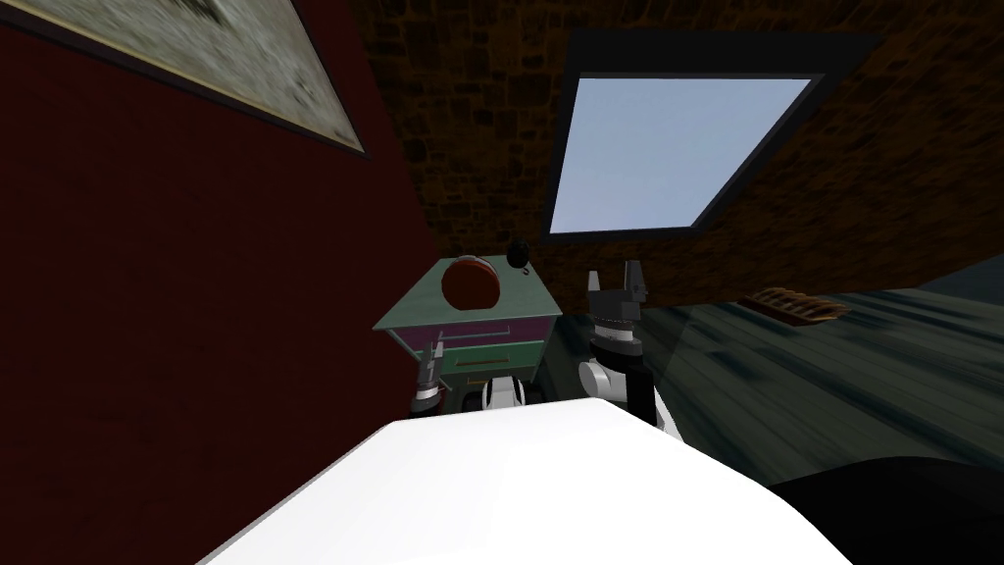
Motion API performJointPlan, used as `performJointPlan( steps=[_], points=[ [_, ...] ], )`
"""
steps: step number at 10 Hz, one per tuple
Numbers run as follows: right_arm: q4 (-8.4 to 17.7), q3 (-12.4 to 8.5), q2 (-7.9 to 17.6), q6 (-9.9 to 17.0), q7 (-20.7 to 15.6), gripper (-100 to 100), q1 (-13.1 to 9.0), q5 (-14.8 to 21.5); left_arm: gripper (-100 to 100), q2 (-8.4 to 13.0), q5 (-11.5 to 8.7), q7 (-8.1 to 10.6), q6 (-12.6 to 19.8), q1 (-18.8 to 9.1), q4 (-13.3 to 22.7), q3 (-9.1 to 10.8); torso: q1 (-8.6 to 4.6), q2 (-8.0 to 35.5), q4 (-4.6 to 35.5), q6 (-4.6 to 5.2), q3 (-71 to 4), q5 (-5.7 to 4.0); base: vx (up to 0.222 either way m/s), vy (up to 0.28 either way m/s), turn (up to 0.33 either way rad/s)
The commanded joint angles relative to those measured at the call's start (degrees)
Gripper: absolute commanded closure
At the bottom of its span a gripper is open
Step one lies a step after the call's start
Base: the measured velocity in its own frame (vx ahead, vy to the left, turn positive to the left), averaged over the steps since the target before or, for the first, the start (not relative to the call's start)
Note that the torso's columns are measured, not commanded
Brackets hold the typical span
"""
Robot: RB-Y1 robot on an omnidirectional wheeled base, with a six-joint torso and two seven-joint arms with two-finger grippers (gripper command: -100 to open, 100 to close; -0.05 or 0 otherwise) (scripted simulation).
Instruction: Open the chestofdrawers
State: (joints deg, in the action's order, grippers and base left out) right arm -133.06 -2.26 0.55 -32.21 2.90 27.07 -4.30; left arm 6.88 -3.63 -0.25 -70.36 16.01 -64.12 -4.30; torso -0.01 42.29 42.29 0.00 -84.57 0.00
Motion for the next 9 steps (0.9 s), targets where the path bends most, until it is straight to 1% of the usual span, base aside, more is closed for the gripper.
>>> performJointPlan(
  steps=[1,4,5,6,8,9],
  points=[
    [0.0,0.0,0.0,0.0,0.0,0,0.0,0.0,-100,-0.7,0.1,-0.25,-2.0,-0.8,3.7,-0.24,0.00,0.0,0.0,0.00,0.0,0.00,-0.002,0.004,-0.018],
    [0.0,0.0,0.0,0.0,0.0,0,0.0,0.0,-100,-2.5,0.2,-0.46,-3.7,-1.4,6.5,-0.45,0.00,0.0,0.0,0.00,0.0,0.00,-0.002,0.003,-0.009],
    [0.0,0.0,0.0,0.0,0.0,0,0.0,0.0,-100,-2.1,0.2,-0.39,-3.4,-1.3,6.1,-0.40,0.00,0.0,0.0,0.00,0.0,0.00,0.000,0.000,0.000],
    [0.0,0.0,0.0,0.0,0.0,0,0.0,0.0,-100,-2.0,0.1,-0.29,-1.5,-2.5,5.3,-0.10,0.00,0.0,0.0,0.00,0.0,0.00,-0.014,-0.006,0.023],
    [0.0,0.0,0.0,0.0,0.0,0,0.0,0.0,-100,-1.8,0.0,-0.22,-0.1,-3.3,4.7,0.10,-0.02,0.0,0.0,0.00,0.0,0.00,-0.021,-0.009,0.008],
    [0.0,0.0,0.0,0.0,0.0,0,0.0,0.0,-100,-1.7,-0.1,-0.14,1.3,-4.1,4.0,0.31,0.00,0.0,0.0,0.00,0.0,0.00,-0.025,-0.006,0.014]
  ],
)
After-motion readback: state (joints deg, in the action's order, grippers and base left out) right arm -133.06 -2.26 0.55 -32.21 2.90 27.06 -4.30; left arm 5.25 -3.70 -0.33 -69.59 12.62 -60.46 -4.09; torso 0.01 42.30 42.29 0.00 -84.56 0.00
